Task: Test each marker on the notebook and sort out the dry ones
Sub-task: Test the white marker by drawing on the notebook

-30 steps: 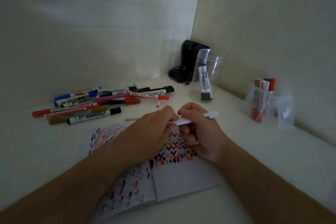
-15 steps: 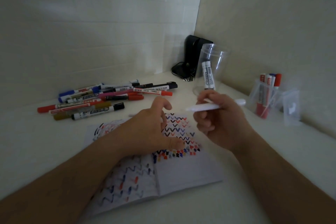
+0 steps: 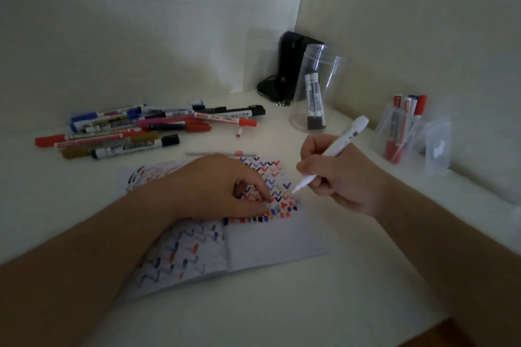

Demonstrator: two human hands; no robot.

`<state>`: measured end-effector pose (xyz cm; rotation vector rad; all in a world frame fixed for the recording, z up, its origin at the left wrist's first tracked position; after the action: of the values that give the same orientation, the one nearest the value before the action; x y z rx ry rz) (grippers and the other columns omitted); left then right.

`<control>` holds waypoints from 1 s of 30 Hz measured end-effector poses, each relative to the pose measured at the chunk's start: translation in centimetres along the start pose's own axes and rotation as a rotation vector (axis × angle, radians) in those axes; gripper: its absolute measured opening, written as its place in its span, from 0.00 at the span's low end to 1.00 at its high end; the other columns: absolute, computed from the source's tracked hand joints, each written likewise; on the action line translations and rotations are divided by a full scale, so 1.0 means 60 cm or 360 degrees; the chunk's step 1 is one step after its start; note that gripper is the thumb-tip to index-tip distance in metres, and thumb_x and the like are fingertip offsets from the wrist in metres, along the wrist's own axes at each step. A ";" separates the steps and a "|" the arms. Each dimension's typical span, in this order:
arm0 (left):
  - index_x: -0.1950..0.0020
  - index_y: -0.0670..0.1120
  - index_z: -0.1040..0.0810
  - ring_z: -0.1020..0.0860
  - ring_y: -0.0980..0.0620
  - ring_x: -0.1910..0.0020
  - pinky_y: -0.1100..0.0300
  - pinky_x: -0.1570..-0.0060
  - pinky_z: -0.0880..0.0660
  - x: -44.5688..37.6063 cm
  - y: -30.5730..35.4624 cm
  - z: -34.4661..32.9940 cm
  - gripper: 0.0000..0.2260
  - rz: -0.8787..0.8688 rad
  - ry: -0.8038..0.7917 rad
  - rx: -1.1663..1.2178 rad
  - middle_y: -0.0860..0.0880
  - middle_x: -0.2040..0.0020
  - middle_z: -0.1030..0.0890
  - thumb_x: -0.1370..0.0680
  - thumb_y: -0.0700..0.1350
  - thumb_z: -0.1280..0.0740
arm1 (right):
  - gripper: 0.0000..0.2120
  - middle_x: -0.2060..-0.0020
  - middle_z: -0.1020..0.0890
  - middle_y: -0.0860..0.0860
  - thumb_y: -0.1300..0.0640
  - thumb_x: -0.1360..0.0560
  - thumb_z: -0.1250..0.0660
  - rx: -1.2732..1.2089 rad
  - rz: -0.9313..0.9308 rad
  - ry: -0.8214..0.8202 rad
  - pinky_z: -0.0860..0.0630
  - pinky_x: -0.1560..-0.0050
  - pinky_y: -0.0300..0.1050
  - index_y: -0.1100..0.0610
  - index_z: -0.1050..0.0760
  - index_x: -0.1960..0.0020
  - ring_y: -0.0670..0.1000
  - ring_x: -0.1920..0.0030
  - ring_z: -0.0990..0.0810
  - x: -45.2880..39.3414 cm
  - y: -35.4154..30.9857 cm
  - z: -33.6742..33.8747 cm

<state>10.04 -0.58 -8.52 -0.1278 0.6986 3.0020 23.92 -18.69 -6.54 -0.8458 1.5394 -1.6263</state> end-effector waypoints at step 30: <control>0.44 0.71 0.19 0.23 0.62 0.61 0.62 0.61 0.26 -0.004 -0.001 -0.002 0.12 0.0047 -0.0038 -0.0052 0.59 0.61 0.19 0.26 0.68 0.32 | 0.17 0.77 0.31 0.46 0.69 0.31 0.29 0.0789 0.0099 0.0470 0.36 0.75 0.35 0.66 0.38 0.67 0.40 0.77 0.31 0.037 0.047 -0.009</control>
<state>10.30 -0.61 -8.61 -0.0840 0.6548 3.0388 22.50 -20.32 -9.43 -0.2970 1.2417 -2.0316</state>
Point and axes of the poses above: each hand's wrist, its own x-axis away from the middle knuckle, its own z-axis out of the back of the hand, y = z × x, the point moved 2 cm from there along -x, towards the middle knuckle
